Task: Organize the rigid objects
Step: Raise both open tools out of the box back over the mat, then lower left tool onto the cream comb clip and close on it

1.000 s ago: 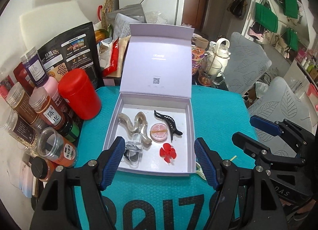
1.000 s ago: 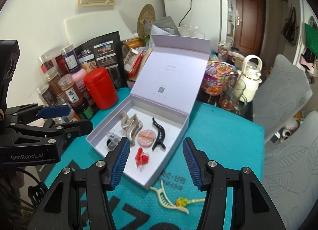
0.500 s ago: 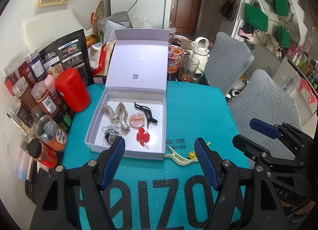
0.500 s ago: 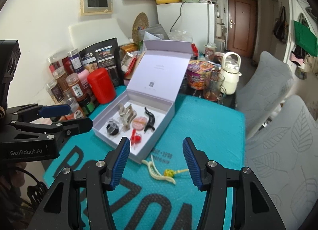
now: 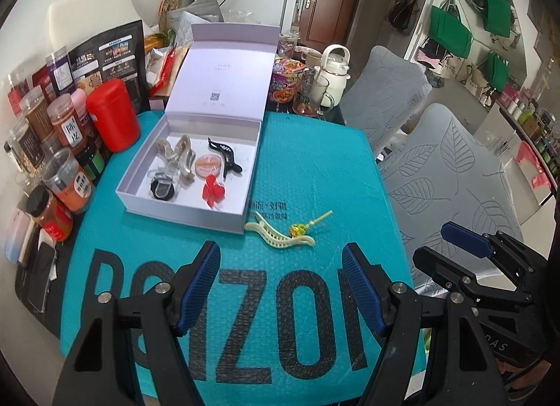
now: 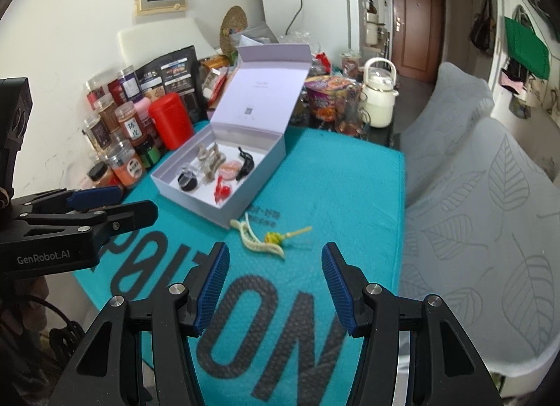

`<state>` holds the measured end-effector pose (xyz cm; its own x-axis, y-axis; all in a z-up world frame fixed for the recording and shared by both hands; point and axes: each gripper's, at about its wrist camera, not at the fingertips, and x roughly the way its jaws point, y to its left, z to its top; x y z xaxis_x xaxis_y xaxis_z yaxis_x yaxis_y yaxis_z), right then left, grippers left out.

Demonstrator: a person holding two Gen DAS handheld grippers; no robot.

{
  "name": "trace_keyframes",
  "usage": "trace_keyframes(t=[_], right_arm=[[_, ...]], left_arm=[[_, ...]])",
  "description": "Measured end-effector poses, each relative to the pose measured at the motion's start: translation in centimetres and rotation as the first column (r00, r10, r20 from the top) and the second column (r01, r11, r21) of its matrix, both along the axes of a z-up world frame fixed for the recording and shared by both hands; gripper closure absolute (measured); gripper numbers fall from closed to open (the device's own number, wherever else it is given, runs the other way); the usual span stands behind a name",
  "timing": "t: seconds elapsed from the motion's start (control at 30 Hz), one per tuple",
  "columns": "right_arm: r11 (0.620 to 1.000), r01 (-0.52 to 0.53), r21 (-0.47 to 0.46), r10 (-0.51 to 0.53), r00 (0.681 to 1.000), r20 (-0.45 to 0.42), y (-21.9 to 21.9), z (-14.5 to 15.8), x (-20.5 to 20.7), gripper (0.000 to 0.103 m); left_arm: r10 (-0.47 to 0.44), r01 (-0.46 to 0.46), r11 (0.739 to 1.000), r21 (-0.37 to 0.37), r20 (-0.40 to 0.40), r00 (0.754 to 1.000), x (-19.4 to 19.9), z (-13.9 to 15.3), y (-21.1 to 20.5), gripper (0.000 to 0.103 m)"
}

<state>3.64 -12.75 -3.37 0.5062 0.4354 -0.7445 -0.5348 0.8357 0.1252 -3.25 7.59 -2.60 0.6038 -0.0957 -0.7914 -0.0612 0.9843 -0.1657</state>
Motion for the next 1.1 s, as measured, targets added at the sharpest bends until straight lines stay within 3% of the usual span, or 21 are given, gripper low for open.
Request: trace_keyframes(t=[0.33, 0.6, 0.8, 0.93, 1.1], right_arm=[[0.998, 0.058, -0.012, -0.059, 0.993, -0.101, -0.9, -4.1, 0.8, 0.048], [0.994, 0.1, -0.041, -0.106, 0.98, -0.17, -0.6, -8.0, 2.8, 0.048], [0.989, 0.128, -0.07, -0.14, 0.97, -0.198, -0.5, -10.4, 4.9, 0.048], [0.986, 0.147, -0.079, -0.161, 0.964, -0.21, -0.6, -11.8, 6.4, 0.048], [0.984, 0.162, -0.072, -0.174, 0.956, -0.234, -0.4, -13.3, 7.6, 0.048]], left_arm=[[0.011, -0.013, 0.999, -0.048, -0.049, 0.999, 1.5, -4.3, 0.6, 0.031], [0.058, -0.062, 0.997, -0.051, -0.071, 0.996, 4.7, -8.5, 1.0, 0.031], [0.067, -0.077, 0.993, -0.093, -0.102, 0.992, 7.7, -11.5, 0.6, 0.031], [0.083, -0.088, 0.995, -0.044, -0.114, 0.99, 9.6, -13.2, 0.0, 0.031], [0.116, -0.127, 0.989, -0.073, -0.134, 0.984, 11.2, -14.8, 0.2, 0.031]])
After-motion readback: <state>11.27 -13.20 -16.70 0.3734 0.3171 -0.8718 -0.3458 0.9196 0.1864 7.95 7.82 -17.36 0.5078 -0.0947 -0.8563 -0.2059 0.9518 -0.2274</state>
